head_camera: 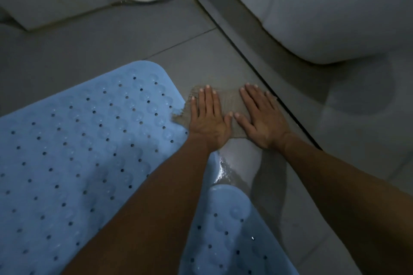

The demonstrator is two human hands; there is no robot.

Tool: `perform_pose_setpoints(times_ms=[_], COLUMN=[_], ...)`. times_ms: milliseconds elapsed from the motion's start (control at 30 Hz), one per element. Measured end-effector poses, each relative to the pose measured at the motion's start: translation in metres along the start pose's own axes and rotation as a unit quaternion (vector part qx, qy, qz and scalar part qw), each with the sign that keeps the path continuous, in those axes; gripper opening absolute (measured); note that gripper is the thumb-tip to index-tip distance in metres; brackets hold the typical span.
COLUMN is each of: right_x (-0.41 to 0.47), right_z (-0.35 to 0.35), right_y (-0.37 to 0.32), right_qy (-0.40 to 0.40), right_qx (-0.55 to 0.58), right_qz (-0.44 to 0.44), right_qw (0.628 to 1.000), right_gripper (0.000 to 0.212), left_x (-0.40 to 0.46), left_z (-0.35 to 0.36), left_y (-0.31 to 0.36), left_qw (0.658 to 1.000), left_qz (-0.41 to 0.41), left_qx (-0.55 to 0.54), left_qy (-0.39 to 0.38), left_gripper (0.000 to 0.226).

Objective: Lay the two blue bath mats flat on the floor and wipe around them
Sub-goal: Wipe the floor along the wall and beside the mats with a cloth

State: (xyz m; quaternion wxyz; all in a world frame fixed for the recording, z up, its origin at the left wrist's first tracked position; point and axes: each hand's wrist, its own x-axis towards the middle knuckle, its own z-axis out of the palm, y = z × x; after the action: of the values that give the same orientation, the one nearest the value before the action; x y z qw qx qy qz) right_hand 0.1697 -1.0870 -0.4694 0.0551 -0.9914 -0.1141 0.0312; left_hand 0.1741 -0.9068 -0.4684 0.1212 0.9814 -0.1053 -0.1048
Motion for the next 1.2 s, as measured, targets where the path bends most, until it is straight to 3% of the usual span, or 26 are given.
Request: perform_pose_setpoints(times_ms=[233,433,700,1200], right_x=[-0.002,-0.008,-0.010,0.003], right_z=[0.002,-0.001,-0.010,-0.013], right_y=[-0.002,-0.010,-0.020,-0.018], right_qy=[0.007,0.056,-0.069,-0.122], right_qx=[0.013,-0.028,-0.029,-0.043], right_qz=[0.007,0.025,0.091,0.117], right_qw=[1.000,0.998,0.993,0.985], right_gripper=[0.074,0.071,0.063,0.069], left_x=[0.004,0.001,-0.003,-0.002], left_z=[-0.002,0.003,0.015,0.012], left_y=[-0.002,-0.009,-0.009,-0.008], left_qw=[0.999,1.000,0.996,0.997], left_qz=[0.003,0.021,0.036,0.024], left_qx=[-0.004,-0.021,0.041,0.039], left_qy=[-0.049,0.003,0.065,0.065], left_gripper=[0.075,0.067,0.065,0.068])
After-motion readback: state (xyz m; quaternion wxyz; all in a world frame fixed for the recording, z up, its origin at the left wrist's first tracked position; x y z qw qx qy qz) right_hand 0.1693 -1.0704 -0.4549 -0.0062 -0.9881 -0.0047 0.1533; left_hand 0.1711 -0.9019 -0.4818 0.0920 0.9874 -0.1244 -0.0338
